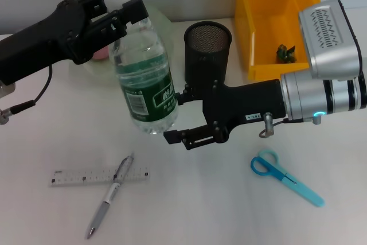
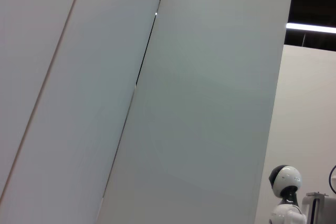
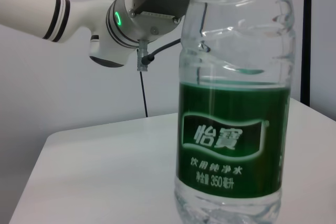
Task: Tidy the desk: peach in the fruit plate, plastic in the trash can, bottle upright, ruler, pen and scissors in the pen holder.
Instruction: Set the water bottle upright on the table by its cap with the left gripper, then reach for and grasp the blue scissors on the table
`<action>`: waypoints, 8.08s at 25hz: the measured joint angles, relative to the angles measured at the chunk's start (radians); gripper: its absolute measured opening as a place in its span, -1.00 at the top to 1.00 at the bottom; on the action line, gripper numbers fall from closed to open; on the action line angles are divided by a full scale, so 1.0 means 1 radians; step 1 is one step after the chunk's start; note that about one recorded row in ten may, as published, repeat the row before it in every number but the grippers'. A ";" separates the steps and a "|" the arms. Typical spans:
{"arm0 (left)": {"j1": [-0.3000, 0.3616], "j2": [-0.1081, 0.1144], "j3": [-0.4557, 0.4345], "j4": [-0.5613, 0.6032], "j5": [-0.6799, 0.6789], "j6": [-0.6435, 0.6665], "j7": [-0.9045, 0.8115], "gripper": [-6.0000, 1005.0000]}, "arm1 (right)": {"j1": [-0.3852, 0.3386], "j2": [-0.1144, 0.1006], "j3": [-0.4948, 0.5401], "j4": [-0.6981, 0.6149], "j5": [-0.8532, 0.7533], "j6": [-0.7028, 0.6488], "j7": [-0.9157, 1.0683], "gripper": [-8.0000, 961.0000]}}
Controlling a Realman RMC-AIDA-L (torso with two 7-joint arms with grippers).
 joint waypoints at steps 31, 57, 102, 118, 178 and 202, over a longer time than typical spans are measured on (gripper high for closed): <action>0.085 -0.020 -0.060 -0.071 0.004 -0.332 0.274 0.02 | -0.127 0.002 0.127 -0.001 0.043 0.041 -0.035 -0.61; 0.082 -0.023 -0.166 -0.253 -0.115 -0.502 0.623 0.00 | -0.150 0.000 0.152 0.025 0.080 0.030 -0.029 -0.62; 0.073 -0.024 -0.158 -0.327 -0.151 -0.535 0.662 -0.22 | -0.151 0.000 0.143 0.040 0.080 0.028 -0.023 -0.62; 0.211 -0.009 -0.058 -0.039 -0.127 -0.380 0.291 -0.60 | -0.150 0.000 0.151 0.039 0.080 0.026 -0.022 -0.61; 0.239 -0.018 0.242 0.327 0.383 -0.155 -0.001 -0.59 | -0.015 0.000 -0.279 -0.832 -0.894 -0.446 1.358 -0.53; 0.246 -0.019 0.242 0.326 0.392 -0.151 -0.004 -0.59 | -0.083 0.007 -0.494 -0.746 -0.877 -0.230 1.350 -0.42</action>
